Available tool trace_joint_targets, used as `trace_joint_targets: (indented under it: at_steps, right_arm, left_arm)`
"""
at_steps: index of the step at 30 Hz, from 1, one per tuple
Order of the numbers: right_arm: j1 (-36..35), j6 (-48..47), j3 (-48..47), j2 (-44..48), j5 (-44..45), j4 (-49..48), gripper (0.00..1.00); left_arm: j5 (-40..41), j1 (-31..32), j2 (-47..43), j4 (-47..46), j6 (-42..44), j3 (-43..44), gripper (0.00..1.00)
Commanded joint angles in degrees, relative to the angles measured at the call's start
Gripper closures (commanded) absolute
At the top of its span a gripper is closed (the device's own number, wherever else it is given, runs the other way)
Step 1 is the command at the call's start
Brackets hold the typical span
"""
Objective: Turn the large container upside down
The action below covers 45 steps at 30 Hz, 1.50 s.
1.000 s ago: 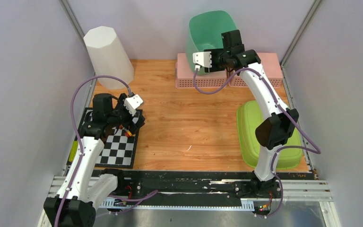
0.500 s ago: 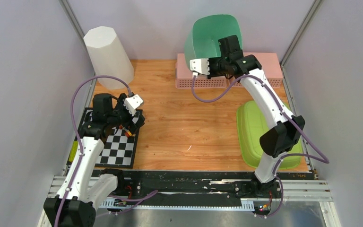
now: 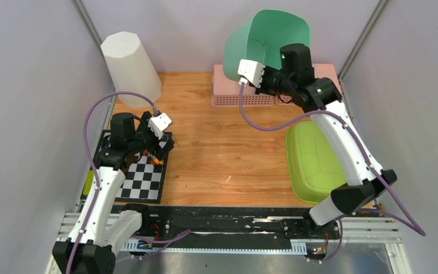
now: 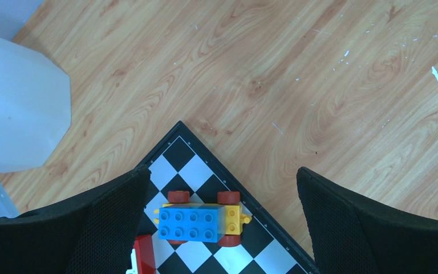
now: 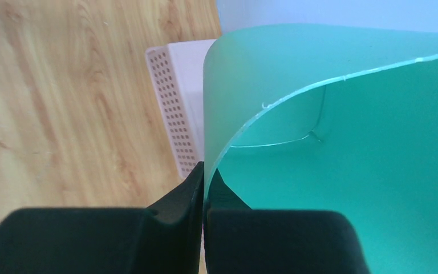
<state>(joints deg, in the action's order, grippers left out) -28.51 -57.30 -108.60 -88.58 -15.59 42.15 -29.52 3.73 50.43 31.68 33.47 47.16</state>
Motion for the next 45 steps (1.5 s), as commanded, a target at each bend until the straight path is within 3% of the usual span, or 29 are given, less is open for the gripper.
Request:
trace_joint_targets:
  at_steps: [1, 16, 27, 32, 45]
  right_arm:
    - [-0.86, 12.23, 5.13, 7.89, -5.5, -4.01, 0.98]
    - [-0.8, 44.03, 26.92, 22.61, -22.71, -13.66, 0.98]
    - [1.29, 67.94, 38.81, 23.78, -31.77, -30.71, 0.98]
    - [4.42, 83.54, 44.67, 21.35, -36.82, -44.09, 0.98]
    - [6.99, 87.85, 49.58, 17.13, -25.9, -45.58, 0.98]
  left_arm:
    - [0.23, 0.15, -1.72, -1.76, -1.22, -1.09, 0.0]
    - [-0.36, 0.15, -2.75, -1.93, -2.04, -1.27, 0.0]
    - [-0.67, 0.18, -2.82, -2.28, -2.1, -1.62, 0.0]
    - [-0.56, 0.14, -2.58, -2.35, -2.16, -1.7, 0.0]
    - [-0.63, 0.19, -1.83, -2.42, -2.15, -1.8, 0.0]
